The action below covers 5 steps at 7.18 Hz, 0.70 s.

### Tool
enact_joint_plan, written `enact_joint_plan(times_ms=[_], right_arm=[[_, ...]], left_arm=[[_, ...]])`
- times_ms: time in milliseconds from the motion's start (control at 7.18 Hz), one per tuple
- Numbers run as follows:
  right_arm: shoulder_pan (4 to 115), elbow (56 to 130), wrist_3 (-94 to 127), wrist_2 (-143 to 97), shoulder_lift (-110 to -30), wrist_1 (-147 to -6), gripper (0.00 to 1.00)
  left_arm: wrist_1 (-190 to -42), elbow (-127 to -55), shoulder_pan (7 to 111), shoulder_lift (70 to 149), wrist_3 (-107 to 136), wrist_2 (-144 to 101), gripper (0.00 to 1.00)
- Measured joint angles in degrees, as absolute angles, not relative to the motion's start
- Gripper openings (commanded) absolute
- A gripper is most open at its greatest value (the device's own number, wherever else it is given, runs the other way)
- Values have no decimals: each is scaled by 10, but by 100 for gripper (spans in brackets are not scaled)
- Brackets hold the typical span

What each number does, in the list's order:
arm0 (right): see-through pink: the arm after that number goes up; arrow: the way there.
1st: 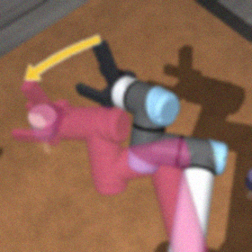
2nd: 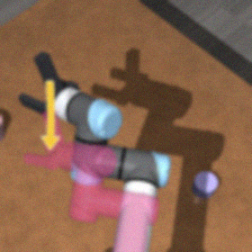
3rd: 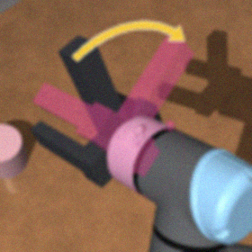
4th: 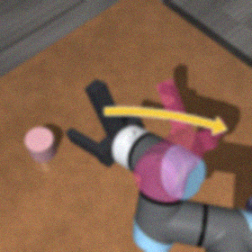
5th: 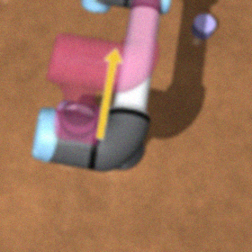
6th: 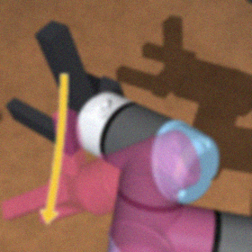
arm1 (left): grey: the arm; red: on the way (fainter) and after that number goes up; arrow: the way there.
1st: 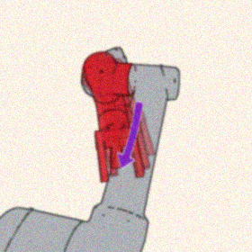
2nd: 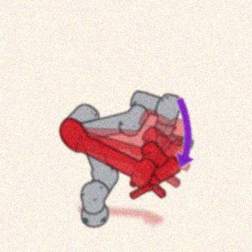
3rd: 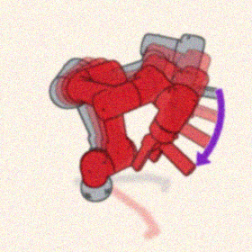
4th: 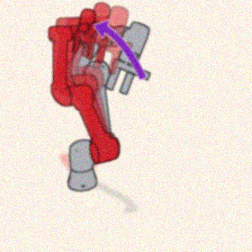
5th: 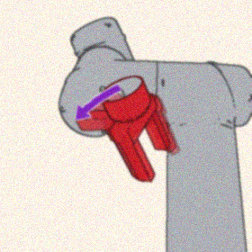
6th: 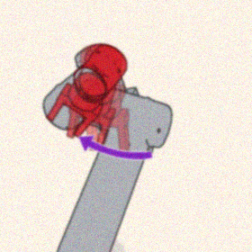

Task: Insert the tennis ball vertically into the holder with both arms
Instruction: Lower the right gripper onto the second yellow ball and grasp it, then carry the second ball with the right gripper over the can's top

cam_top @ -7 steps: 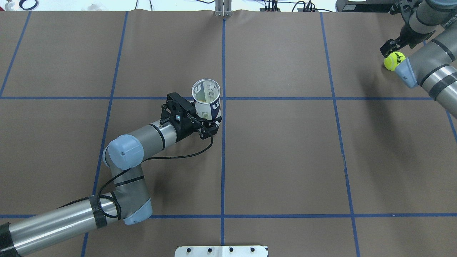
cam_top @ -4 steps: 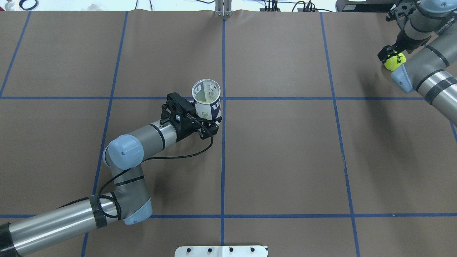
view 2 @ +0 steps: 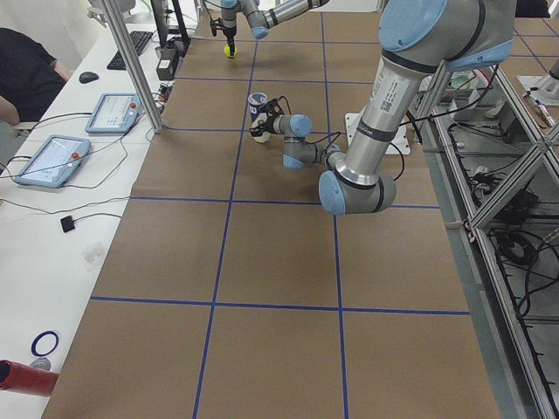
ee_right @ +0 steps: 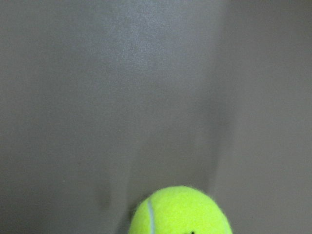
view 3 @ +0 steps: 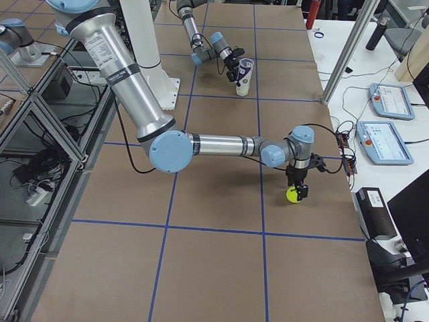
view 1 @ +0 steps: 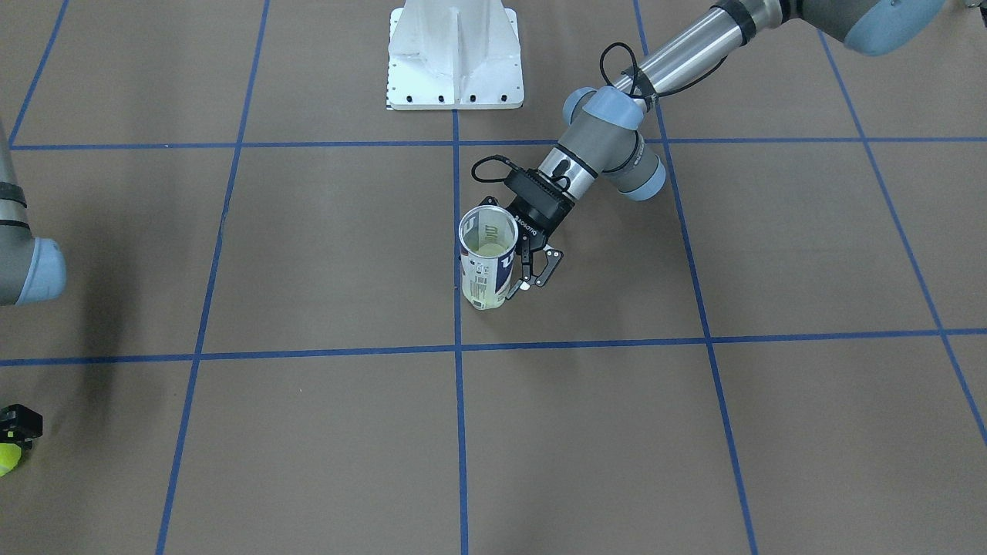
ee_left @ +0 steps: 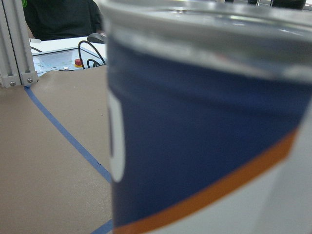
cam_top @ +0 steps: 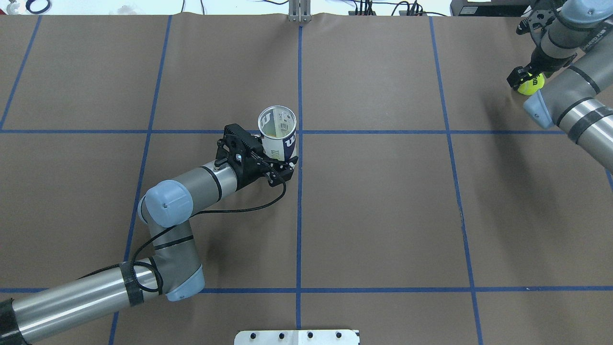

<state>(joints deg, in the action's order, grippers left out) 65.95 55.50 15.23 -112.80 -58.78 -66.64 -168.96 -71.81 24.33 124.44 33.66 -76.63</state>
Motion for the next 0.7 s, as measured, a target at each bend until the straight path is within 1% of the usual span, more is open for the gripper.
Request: enact_joint_plan(times_ms=[418,696], right_arm=[[665,564,134,-1122,-586,-669,0],[693,604,131,-1157,-574,-692,0]], left_arm=[[-1689,-719,243,1245,337,-766,99],[-1689,-720,244,1245,337,-766,99]])
